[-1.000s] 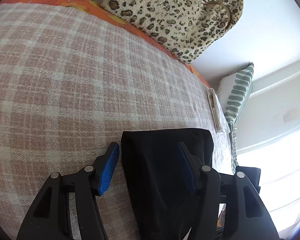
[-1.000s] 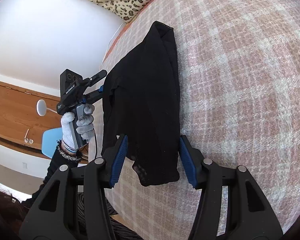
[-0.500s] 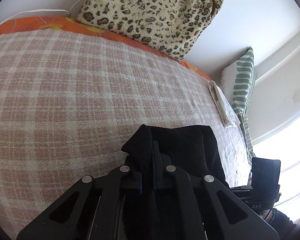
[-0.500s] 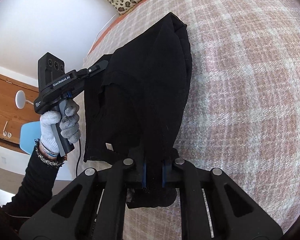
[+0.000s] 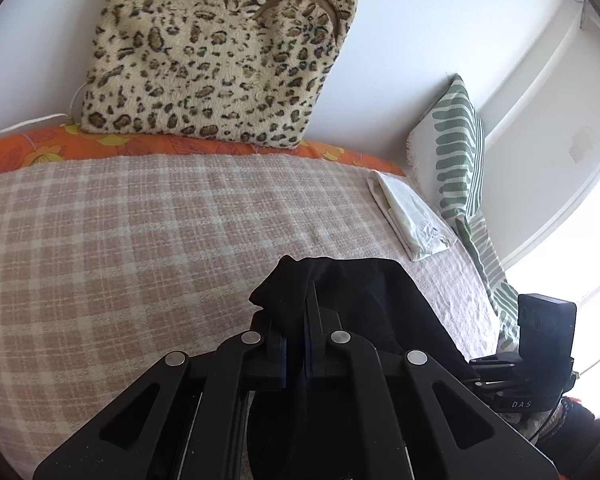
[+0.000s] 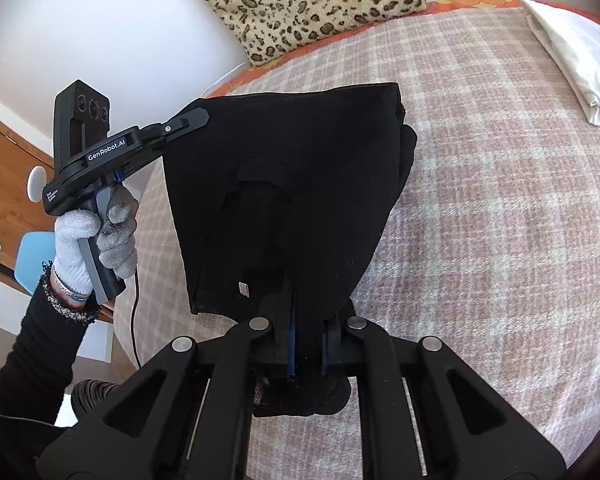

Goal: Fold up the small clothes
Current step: 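Lift the folded top with the right tool and carry it onto the white cloth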

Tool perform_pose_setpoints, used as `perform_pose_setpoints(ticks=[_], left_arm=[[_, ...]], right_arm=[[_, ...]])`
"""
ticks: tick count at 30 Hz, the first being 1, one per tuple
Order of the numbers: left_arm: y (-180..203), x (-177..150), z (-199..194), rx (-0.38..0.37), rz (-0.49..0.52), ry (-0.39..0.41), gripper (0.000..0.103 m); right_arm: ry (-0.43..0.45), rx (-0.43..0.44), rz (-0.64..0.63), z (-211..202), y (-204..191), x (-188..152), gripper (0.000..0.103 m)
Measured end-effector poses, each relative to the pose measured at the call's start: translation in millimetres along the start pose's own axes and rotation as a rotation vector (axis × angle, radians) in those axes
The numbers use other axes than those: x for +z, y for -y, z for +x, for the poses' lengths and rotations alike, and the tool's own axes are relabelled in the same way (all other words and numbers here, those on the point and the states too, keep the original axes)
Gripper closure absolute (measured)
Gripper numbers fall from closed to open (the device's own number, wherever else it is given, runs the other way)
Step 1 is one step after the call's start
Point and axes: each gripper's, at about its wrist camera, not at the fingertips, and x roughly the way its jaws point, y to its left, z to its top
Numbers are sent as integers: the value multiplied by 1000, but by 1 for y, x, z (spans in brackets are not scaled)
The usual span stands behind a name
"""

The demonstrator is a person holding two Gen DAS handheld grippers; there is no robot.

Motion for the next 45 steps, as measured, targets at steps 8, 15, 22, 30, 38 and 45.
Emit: perform_pose_setpoints(ticks=[8, 15, 22, 30, 38, 45], left_arm=[[71, 36, 39, -78, 81, 22, 99], [131, 82, 92, -154, 133, 41, 99], [178, 125, 154, -223, 127, 54, 99], [208, 159, 231, -228, 137, 57, 99], [202, 164, 302, -180, 104, 20, 99], [199, 165, 331, 14, 153, -3, 83]], right_arm=[[100, -91, -1, -75, 42, 20, 94], [169, -184, -10, -134, 91, 47, 94], [216, -276, -11, -179, 154, 90, 94], [203, -304, -22, -189, 228, 144, 94], [143, -280, 41, -163, 312, 173, 94], [116, -415, 85, -142, 340, 168, 79]])
